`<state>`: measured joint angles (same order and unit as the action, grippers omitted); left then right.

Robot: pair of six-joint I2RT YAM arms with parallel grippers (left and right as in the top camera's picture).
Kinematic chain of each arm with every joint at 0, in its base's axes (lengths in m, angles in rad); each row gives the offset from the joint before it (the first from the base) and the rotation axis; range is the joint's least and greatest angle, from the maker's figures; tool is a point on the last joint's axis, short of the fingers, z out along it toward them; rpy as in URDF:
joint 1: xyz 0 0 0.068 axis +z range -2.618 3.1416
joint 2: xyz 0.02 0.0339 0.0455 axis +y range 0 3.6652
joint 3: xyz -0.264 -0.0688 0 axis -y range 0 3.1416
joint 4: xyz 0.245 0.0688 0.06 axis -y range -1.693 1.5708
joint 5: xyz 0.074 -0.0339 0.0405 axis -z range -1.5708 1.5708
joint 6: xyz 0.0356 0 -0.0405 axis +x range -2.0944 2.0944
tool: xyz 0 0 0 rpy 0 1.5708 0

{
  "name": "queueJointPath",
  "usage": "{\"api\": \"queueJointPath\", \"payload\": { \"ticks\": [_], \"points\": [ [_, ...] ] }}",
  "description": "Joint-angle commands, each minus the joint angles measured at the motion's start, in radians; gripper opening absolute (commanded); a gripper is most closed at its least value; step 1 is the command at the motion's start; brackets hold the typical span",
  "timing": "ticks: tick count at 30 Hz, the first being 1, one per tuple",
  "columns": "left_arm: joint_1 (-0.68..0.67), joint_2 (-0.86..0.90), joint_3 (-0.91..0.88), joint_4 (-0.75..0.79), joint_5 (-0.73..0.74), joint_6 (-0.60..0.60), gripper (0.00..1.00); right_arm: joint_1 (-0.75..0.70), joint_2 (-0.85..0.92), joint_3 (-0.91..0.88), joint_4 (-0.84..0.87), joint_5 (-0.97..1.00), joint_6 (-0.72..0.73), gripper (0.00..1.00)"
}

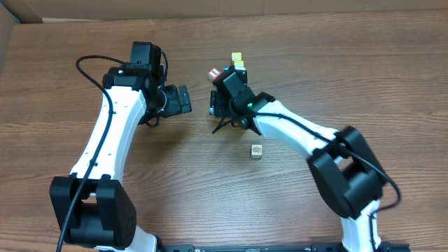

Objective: Flip 4 blocks

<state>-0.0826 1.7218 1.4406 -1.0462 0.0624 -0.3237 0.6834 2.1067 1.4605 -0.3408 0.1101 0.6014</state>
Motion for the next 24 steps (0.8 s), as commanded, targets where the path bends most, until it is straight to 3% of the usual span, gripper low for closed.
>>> {"api": "queueJointPath", "payload": {
  "ticks": [1, 6, 8, 10, 13, 24],
  "points": [
    [0.004, 0.011, 0.02, 0.004, -0.014, -0.016, 1.0, 0.006, 0.057, 0.005, 0.053, 0.032, 0.005, 0.73],
    [0.004, 0.011, 0.02, 0.004, -0.014, -0.017, 1.0, 0.006, 0.105, 0.005, 0.113, 0.088, 0.005, 0.73],
    [0.004, 0.011, 0.02, 0.004, -0.014, -0.016, 1.0, 0.006, 0.108, 0.005, 0.119, 0.104, 0.005, 0.64],
    [0.004, 0.011, 0.02, 0.004, -0.014, -0.016, 1.0, 0.005, 0.105, 0.006, 0.114, 0.111, 0.005, 0.47],
    [0.004, 0.011, 0.02, 0.004, -0.014, -0.016, 0.99, 0.005, 0.076, 0.007, 0.082, 0.123, 0.005, 0.37],
    [0.004, 0.011, 0.02, 0.004, -0.014, -0.016, 1.0, 0.025, -0.239, 0.007, -0.155, 0.115, 0.005, 0.36]
  ]
}}
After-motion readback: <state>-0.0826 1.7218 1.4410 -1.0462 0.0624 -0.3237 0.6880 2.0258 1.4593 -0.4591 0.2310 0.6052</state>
